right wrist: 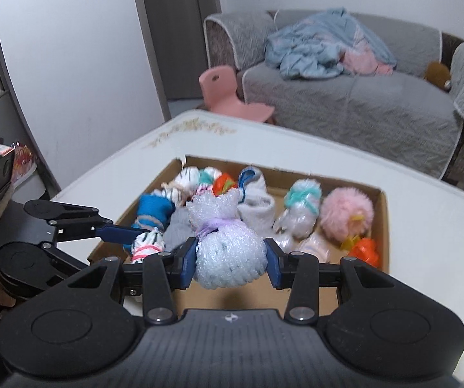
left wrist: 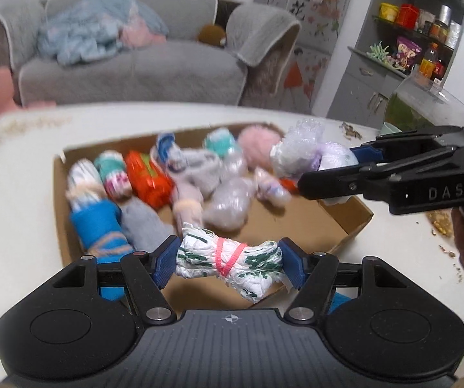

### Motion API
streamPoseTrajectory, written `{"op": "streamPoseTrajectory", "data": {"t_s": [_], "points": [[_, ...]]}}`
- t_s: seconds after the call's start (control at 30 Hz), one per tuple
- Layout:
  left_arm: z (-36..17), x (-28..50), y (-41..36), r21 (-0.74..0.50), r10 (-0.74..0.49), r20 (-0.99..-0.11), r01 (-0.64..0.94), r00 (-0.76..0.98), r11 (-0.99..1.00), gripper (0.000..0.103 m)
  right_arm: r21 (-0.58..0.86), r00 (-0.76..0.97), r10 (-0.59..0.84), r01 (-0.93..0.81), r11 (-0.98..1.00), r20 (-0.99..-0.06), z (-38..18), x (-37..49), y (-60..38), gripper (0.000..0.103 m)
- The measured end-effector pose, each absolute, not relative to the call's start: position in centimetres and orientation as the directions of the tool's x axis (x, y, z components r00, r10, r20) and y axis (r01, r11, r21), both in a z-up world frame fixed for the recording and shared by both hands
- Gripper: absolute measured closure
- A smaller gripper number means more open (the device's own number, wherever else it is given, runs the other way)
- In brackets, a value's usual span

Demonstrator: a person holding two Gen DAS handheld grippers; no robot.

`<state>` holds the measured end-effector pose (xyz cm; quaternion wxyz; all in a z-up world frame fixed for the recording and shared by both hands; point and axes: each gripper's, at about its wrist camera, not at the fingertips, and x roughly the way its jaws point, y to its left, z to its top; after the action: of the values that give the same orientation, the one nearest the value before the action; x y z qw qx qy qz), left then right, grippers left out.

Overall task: Organize objects
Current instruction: 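Carry the white sock and bubble-wrap bundle into the tray and open both tools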

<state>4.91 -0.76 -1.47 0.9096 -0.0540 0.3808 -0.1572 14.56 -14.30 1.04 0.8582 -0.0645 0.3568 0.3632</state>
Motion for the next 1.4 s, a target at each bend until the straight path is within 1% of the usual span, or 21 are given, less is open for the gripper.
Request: {"op": "streamPoseTrajectory", "data": {"t_s": [0.07, 0.23, 0.33, 0.43, 0.6, 0.67, 1.2, 1.4], "points": [[-2.1, 5.5, -0.4, -0.238, -0.331, -0.695, 0.23, 0.639, 0.944, 0.031, 0.152, 0.463, 0.574, -0.674, 0.723, -0.675, 0.5, 14.8, -14.0, 0.063], [-3.0, 6.5, -0.3, -0.196, -0.279, -0.728, 0.199, 0.626, 0.96, 0.031, 0.161, 0.43, 0.567, -0.68, 0.715, -0.702, -0.7, 15.2, -13.4, 0.063], [-3.4, 7.0, -0.8, -0.12, -0.23, -0.736, 0.211, 0.636, 0.97, 0.031, 0.168, 0.41, 0.564, -0.683, 0.711, -0.717, -1.3, 15.5, -13.0, 0.063], [-3.9, 6.6, -1.6, 0.003, -0.176, -0.724, 0.258, 0.667, 0.966, 0.031, 0.183, 0.387, 0.566, -0.687, 0.704, -0.728, -1.9, 15.6, -12.5, 0.063], [-5.0, 5.8, -2.3, 0.143, -0.151, -0.699, 0.344, 0.699, 0.928, 0.031, 0.183, 0.361, 0.568, -0.704, 0.686, -0.739, -2.4, 15.8, -11.5, 0.063], [-5.2, 5.6, -2.5, 0.171, -0.147, -0.692, 0.358, 0.707, 0.918, 0.031, 0.18, 0.354, 0.567, -0.711, 0.68, -0.744, -2.6, 15.8, -11.1, 0.063], [-5.5, 5.9, -2.2, 0.159, -0.157, -0.681, 0.354, 0.716, 0.922, 0.031, 0.14, 0.352, 0.518, -0.709, 0.692, -0.78, -3.6, 15.9, -9.8, 0.063], [-5.5, 5.9, -2.2, 0.163, -0.154, -0.682, 0.354, 0.715, 0.921, 0.029, 0.129, 0.35, 0.503, -0.707, 0.695, -0.79, -3.7, 16.0, -9.4, 0.061]]}}
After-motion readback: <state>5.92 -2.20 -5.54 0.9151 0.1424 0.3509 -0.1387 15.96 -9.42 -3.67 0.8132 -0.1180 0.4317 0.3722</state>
